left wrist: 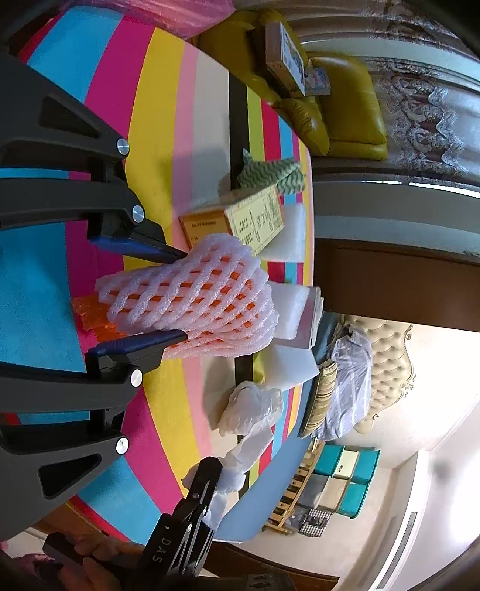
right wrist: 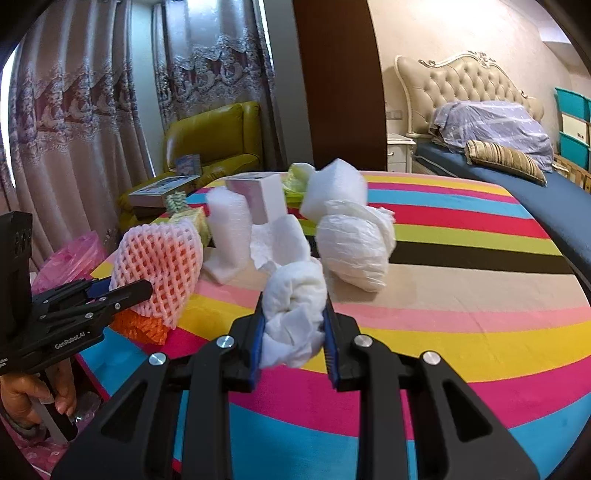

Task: Collect trash
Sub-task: 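Grasp a white tissue bundle with the right tool while the left tool grasps a pink foam net, then carry the tissue bundle and pink foam net over the pink trash bin with both tools, then open both tools to drop the tissue and foam net into the bin, then move both open tools back over the striped bed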

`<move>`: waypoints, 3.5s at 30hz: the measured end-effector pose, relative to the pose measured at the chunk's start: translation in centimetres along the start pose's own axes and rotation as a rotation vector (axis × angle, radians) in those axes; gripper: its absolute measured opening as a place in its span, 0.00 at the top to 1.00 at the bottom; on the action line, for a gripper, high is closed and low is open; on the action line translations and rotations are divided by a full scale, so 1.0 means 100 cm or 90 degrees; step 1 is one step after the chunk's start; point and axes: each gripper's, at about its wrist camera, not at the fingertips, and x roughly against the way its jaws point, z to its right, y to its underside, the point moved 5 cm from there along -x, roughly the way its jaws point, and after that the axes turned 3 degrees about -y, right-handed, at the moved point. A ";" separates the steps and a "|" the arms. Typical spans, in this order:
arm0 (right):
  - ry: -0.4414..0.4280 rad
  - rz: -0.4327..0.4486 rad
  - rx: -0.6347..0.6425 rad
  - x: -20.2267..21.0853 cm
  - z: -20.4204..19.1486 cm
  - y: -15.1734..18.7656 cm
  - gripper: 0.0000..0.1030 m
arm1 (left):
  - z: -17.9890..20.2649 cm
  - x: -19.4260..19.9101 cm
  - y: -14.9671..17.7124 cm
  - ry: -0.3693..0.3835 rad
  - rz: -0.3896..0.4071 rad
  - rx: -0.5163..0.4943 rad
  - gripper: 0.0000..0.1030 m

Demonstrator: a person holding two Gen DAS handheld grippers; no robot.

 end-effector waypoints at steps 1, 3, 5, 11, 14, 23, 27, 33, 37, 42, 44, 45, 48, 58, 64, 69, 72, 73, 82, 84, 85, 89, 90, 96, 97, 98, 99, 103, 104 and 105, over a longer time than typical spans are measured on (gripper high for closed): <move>-0.002 0.000 0.003 -0.001 -0.001 0.000 0.75 | -0.002 0.003 0.001 -0.002 0.004 0.000 0.66; -0.010 -0.002 0.009 -0.003 -0.007 0.000 0.75 | -0.005 0.010 0.003 -0.004 0.010 0.003 0.66; -0.015 -0.004 0.014 -0.004 -0.012 0.000 0.75 | -0.008 0.016 0.005 -0.009 0.014 0.006 0.66; -0.044 -0.014 0.042 -0.010 -0.037 0.001 0.75 | -0.025 0.026 0.008 -0.025 0.019 0.025 0.66; -0.057 -0.017 0.051 -0.013 -0.048 0.001 0.75 | -0.040 0.034 0.009 -0.040 0.026 0.039 0.66; -0.102 -0.026 0.091 -0.026 -0.089 -0.006 0.75 | -0.084 0.063 0.015 -0.090 0.044 0.083 0.66; -0.139 -0.032 0.119 -0.035 -0.120 -0.009 0.75 | -0.111 0.080 0.017 -0.118 0.056 0.104 0.66; -0.187 -0.043 0.179 -0.049 -0.173 -0.010 0.75 | -0.147 0.108 0.018 -0.152 0.079 0.136 0.66; -0.208 -0.046 0.197 -0.058 -0.198 -0.015 0.75 | -0.175 0.127 0.021 -0.185 0.091 0.154 0.66; -0.239 -0.060 0.213 -0.073 -0.228 -0.024 0.75 | -0.216 0.146 0.023 -0.227 0.097 0.186 0.66; -0.251 -0.065 0.226 -0.079 -0.242 -0.028 0.74 | -0.229 0.151 0.024 -0.240 0.097 0.195 0.66; -0.259 -0.067 0.233 -0.083 -0.250 -0.030 0.74 | -0.237 0.155 0.025 -0.251 0.096 0.201 0.66; -0.279 -0.073 0.245 -0.094 -0.272 -0.036 0.74 | -0.261 0.163 0.026 -0.273 0.094 0.219 0.66; -0.347 -0.107 0.238 -0.140 -0.346 -0.068 0.73 | -0.328 0.173 0.026 -0.337 0.078 0.264 0.66; -0.358 -0.114 0.260 -0.159 -0.389 -0.066 0.71 | -0.357 0.172 0.037 -0.365 0.064 0.302 0.66; -0.379 -0.103 0.260 -0.170 -0.414 -0.067 0.41 | -0.369 0.176 0.047 -0.414 0.058 0.315 0.61; -0.391 -0.094 0.245 -0.168 -0.408 -0.068 0.33 | -0.370 0.184 0.053 -0.447 0.072 0.317 0.24; -0.391 -0.094 0.240 -0.168 -0.405 -0.068 0.33 | -0.370 0.189 0.055 -0.455 0.084 0.323 0.20; -0.353 -0.079 0.226 -0.150 -0.358 -0.060 0.33 | -0.357 0.196 0.061 -0.448 0.094 0.333 0.14; -0.335 -0.068 0.225 -0.144 -0.339 -0.059 0.33 | -0.351 0.193 0.058 -0.443 0.092 0.331 0.14; -0.326 -0.065 0.222 -0.142 -0.331 -0.058 0.33 | -0.346 0.189 0.057 -0.436 0.089 0.328 0.13; -0.278 -0.054 0.196 -0.136 -0.288 -0.059 0.33 | -0.326 0.175 0.051 -0.412 0.084 0.307 0.13; -0.267 -0.053 0.186 -0.136 -0.277 -0.060 0.33 | -0.317 0.167 0.048 -0.399 0.081 0.301 0.13; -0.222 -0.056 0.140 -0.132 -0.223 -0.055 0.33 | -0.274 0.128 0.038 -0.340 0.049 0.263 0.13; -0.215 -0.053 0.137 -0.130 -0.217 -0.055 0.33 | -0.267 0.122 0.038 -0.332 0.044 0.256 0.13; -0.203 -0.048 0.133 -0.127 -0.208 -0.054 0.33 | -0.260 0.117 0.037 -0.325 0.040 0.248 0.13; -0.192 -0.041 0.129 -0.123 -0.198 -0.053 0.33 | -0.251 0.111 0.036 -0.317 0.035 0.238 0.13; -0.129 -0.002 0.108 -0.106 -0.159 -0.053 0.30 | -0.218 0.088 0.030 -0.281 0.019 0.203 0.13; -0.111 0.008 0.102 -0.102 -0.149 -0.054 0.30 | -0.209 0.081 0.028 -0.273 0.015 0.192 0.13; -0.082 0.020 0.092 -0.095 -0.131 -0.056 0.30 | -0.204 0.077 0.027 -0.269 0.013 0.187 0.13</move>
